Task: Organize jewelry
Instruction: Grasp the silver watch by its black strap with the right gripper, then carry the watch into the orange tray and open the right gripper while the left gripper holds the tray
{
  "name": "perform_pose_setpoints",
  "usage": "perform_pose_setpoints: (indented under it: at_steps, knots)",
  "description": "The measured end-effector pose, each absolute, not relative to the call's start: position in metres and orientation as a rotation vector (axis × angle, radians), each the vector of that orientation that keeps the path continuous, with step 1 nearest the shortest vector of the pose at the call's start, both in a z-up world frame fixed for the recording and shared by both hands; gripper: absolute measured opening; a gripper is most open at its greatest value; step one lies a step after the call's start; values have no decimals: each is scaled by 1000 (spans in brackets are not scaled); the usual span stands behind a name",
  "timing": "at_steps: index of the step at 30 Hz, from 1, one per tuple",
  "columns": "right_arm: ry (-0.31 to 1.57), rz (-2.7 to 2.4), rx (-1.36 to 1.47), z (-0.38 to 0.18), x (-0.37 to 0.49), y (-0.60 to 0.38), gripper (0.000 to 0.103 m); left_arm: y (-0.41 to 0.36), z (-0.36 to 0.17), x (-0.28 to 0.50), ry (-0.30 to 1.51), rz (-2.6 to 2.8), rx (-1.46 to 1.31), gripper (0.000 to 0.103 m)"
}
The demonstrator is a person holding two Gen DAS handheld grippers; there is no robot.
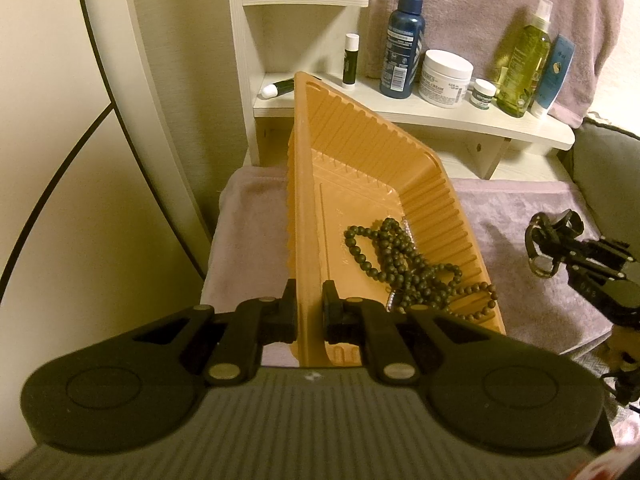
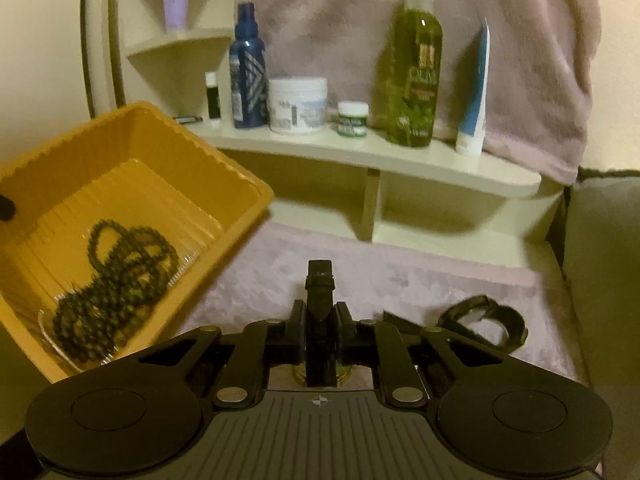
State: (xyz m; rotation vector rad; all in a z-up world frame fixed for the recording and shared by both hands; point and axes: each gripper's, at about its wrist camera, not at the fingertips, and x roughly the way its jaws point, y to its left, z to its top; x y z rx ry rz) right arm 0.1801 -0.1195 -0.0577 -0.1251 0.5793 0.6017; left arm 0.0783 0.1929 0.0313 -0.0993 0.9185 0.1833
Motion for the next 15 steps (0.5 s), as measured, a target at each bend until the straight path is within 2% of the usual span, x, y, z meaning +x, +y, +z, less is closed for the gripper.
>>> perform_pose_setpoints:
  at_steps: [15]
  knots:
    - [491, 760, -70, -2, 172, -66, 14, 192, 33, 78, 918, 180, -99, 10]
